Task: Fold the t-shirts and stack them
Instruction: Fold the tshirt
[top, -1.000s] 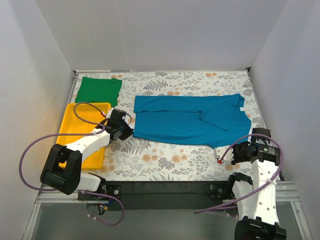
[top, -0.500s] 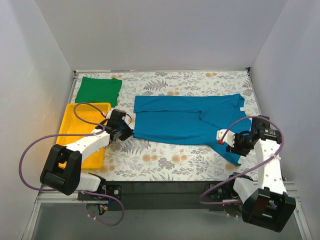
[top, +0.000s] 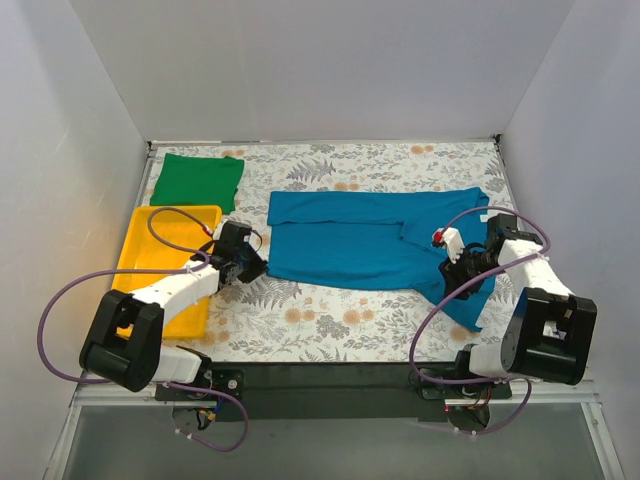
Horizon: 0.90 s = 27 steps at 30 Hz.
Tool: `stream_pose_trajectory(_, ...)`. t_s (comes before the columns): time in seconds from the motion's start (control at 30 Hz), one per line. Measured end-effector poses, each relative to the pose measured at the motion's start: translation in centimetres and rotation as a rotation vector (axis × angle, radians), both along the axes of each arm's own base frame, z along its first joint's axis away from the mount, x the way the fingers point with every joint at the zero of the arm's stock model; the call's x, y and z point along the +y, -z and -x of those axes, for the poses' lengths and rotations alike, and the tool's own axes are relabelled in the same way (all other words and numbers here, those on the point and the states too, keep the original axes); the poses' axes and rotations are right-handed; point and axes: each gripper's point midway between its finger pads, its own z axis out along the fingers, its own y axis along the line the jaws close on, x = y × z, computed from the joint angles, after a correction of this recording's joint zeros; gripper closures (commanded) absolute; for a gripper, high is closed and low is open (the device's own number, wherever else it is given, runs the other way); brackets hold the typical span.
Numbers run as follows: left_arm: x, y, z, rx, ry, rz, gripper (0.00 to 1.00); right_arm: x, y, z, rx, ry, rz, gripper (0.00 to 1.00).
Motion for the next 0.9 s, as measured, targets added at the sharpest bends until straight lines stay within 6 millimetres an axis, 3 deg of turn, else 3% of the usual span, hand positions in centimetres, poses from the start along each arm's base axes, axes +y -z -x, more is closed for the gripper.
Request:
stream_pose_trajectory(0.2, 0.0, 0.1, 0.1, -0.001, 0.005, 0.001, 1.0, -0.6, 1.4, -1.0, 0.043, 0.086, 0.03, 0.54)
stream_pose_trajectory(0.5, -0.1, 0.1, 0.0, -0.007, 0.009, 0.004, 1.0, 0.4, 2.9, -0.3, 0.109, 0.072, 0.06, 0.61)
stream_pose_trajectory(0.57, -0.1, 0.1, 0.0, -0.007, 0.009, 0.004, 1.0, 0.4, 2.9, -0.4, 0.109, 0.073, 0.067, 0.65)
stream_pose_trajectory(0.73, -0.1, 0.1, 0.0, -0.007, 0.009, 0.005, 1.0, 0.3, 3.0, -0.4, 0.107, 0.068, 0.085, 0.96)
stream_pose_trajectory(0.9, -0.1, 0.1, 0.0, -0.007, 0.009, 0.005, 1.0, 1.2, 1.6, -0.5, 0.043, 0.017, 0.082, 0.99)
